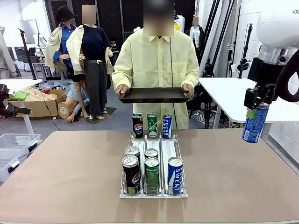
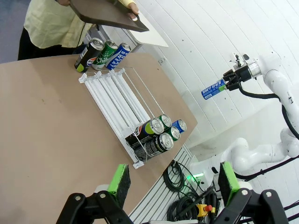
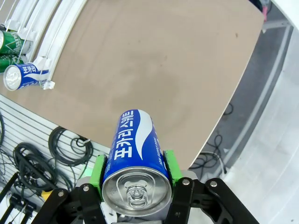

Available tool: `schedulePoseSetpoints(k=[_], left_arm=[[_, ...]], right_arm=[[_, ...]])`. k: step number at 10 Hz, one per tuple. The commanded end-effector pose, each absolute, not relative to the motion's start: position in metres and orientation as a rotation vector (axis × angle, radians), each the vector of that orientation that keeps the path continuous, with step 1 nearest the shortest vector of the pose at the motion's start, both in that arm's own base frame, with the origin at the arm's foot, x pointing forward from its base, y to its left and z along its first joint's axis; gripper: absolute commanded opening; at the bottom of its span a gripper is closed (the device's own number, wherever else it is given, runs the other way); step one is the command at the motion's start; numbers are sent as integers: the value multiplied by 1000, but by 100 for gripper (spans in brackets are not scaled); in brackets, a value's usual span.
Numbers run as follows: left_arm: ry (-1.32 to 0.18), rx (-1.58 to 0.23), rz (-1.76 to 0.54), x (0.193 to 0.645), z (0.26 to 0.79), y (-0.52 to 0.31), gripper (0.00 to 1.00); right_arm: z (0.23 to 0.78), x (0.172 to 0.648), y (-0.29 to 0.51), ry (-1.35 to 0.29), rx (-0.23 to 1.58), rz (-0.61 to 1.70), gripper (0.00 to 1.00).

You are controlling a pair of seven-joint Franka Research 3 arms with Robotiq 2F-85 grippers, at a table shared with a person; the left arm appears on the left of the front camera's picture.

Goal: Retrieve and hand over the desired beverage to the person.
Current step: Place the picked can on the Handle tray extended by the person.

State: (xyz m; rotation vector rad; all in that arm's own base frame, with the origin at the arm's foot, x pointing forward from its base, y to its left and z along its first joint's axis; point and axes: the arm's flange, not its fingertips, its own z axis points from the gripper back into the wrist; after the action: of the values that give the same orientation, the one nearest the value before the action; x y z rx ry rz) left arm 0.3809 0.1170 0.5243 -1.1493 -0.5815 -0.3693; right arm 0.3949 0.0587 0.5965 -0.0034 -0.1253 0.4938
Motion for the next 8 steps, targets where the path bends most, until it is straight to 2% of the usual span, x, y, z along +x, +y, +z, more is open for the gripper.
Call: schedulePoseSetpoints(k=[1,8], left_arm=[[-598,-1171,-367,381,526,118,100],[-598,-1171,-367,381,526,118,100]], right_arm=[[598,394,60,-125,-3,495,0],[598,394,60,-125,-3,495,0]])
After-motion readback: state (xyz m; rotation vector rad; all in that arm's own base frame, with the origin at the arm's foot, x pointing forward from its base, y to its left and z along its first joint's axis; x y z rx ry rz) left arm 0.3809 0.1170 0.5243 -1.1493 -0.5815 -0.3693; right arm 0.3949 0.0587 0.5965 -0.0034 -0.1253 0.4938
